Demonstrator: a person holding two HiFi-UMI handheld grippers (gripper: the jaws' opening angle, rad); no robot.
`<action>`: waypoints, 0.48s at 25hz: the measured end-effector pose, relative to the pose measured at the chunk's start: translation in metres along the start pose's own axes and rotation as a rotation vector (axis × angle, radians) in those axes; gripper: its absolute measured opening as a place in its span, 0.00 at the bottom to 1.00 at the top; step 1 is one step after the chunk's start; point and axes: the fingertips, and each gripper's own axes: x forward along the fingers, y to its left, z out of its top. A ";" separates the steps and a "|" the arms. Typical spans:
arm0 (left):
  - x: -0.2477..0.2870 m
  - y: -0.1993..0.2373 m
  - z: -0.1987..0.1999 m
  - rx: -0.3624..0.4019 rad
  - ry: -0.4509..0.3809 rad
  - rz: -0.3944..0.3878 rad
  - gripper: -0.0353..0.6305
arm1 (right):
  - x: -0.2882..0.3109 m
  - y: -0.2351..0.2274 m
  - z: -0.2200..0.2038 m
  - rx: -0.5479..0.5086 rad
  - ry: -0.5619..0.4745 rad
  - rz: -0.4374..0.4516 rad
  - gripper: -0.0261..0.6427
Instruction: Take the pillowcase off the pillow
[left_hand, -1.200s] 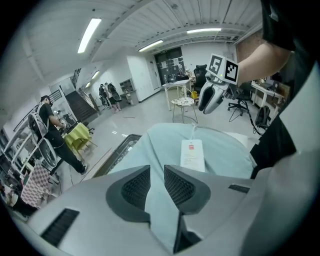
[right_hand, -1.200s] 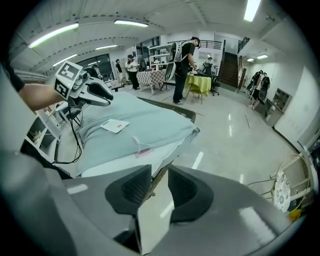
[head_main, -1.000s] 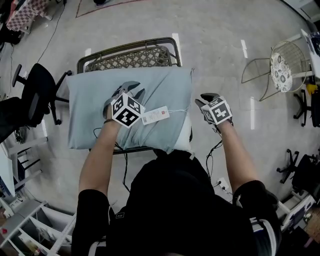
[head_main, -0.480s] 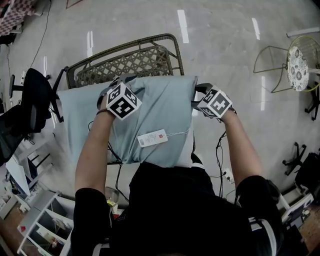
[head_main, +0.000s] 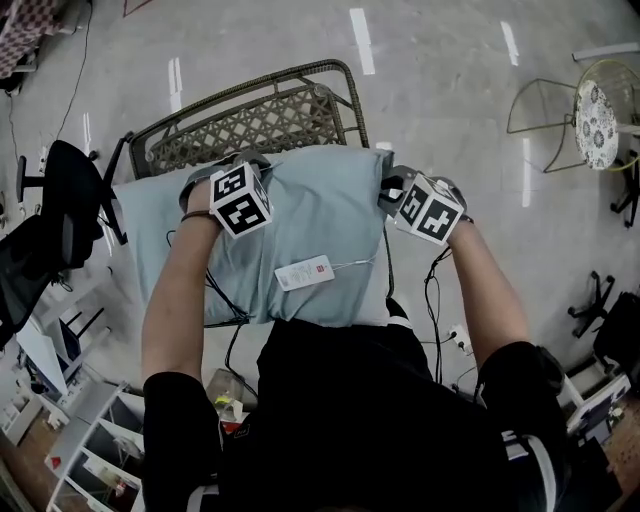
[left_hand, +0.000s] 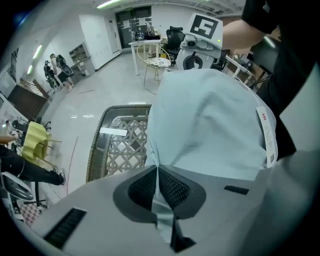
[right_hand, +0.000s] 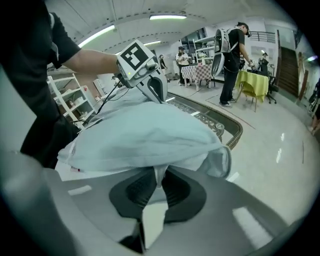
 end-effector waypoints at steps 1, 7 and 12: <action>-0.003 0.001 -0.002 0.007 0.003 0.014 0.07 | -0.005 0.000 0.001 -0.004 0.005 -0.012 0.10; -0.023 0.013 -0.043 0.048 0.089 0.073 0.06 | -0.025 0.010 0.003 -0.010 0.020 -0.031 0.08; -0.034 0.019 -0.068 0.061 0.123 0.087 0.06 | -0.035 0.009 0.005 0.005 0.023 -0.045 0.08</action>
